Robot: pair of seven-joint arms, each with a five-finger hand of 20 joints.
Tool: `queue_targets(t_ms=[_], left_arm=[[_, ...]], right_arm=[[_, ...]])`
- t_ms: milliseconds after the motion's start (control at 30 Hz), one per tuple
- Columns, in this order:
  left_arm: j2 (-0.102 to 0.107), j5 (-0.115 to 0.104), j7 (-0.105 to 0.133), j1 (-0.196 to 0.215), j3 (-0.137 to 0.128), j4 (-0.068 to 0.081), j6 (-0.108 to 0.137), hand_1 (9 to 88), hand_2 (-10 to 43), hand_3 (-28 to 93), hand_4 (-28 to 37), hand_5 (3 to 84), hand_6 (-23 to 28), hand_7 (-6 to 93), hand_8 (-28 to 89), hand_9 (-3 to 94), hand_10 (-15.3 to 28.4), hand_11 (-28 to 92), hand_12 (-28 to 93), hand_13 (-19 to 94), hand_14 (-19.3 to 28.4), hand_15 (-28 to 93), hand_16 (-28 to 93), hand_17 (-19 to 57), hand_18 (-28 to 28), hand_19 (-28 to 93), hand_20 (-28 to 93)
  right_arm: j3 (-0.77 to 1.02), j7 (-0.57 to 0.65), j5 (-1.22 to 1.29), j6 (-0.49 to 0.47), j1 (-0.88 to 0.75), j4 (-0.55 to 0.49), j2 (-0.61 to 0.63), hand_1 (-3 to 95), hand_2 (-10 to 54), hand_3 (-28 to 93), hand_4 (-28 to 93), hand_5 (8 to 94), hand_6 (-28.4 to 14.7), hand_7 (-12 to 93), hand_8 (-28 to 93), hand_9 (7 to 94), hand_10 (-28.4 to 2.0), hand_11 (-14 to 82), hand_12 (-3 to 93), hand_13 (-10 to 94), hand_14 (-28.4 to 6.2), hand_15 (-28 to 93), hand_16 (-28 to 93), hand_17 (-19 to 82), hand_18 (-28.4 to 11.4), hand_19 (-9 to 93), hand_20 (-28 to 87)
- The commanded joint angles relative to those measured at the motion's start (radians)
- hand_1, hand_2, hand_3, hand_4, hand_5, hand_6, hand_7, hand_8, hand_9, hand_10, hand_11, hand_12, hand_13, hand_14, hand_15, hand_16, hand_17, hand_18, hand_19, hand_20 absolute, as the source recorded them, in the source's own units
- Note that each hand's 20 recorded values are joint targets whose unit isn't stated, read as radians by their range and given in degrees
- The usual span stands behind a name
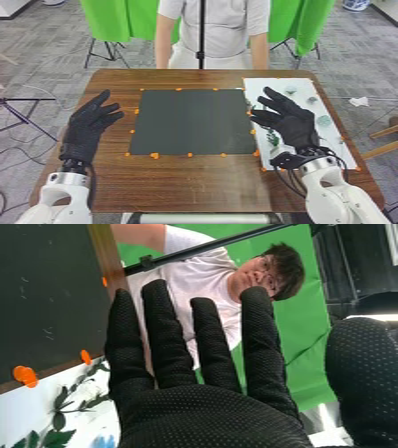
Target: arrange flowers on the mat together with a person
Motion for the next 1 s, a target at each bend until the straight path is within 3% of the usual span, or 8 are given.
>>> queue_targets(t_ms=[33, 433, 1000], left_arm=[[-0.006, -0.004, -0.004, 0.013, 0.000, 0.001, 0.002, 26.0, 6.7, 77, -24.8, 39.0, 8.0, 10.3, -8, 39.0, 20.1, 28, 9, 29, 28.3, 55, -10, -6.4, 26.7, 56, 22], [-0.011, 0.000, -0.015, 0.019, -0.001, -0.002, 0.003, 26.0, 6.8, 77, -24.8, 39.0, 7.9, 10.6, -8, 39.0, 20.0, 28, 9, 29, 28.1, 55, -9, -6.9, 26.4, 54, 21], [-0.006, -0.004, -0.001, 0.017, 0.003, 0.000, 0.006, 25.9, 6.6, 78, -25.1, 38.8, 7.6, 11.0, -8, 39.1, 19.8, 28, 9, 29, 27.7, 54, -9, -7.1, 26.4, 54, 20]], right_arm=[[-0.002, -0.005, -0.003, 0.005, -0.011, -0.006, -0.002, 7.3, 13.8, 90, -28, 43.9, 4.2, 16, -12, 41.8, -12.4, 4.6, 13.9, 39, -18.7, 24, 17, 13, -26.3, 50, 15], [0.002, 0.006, -0.004, 0.004, -0.019, -0.010, -0.004, 7.4, 13.9, 90, -28, 43.8, 4.2, 16, -12, 41.8, -12.4, 4.7, 13.9, 39, -18.7, 24, 17, 13, -26.3, 51, 15], [0.004, -0.002, -0.003, 0.001, -0.019, -0.007, -0.004, 7.4, 14.3, 89, -28, 43.6, 4.2, 15, -12, 41.8, -12.3, 4.7, 13.9, 40, -18.7, 24, 17, 13, -26.5, 51, 15]])
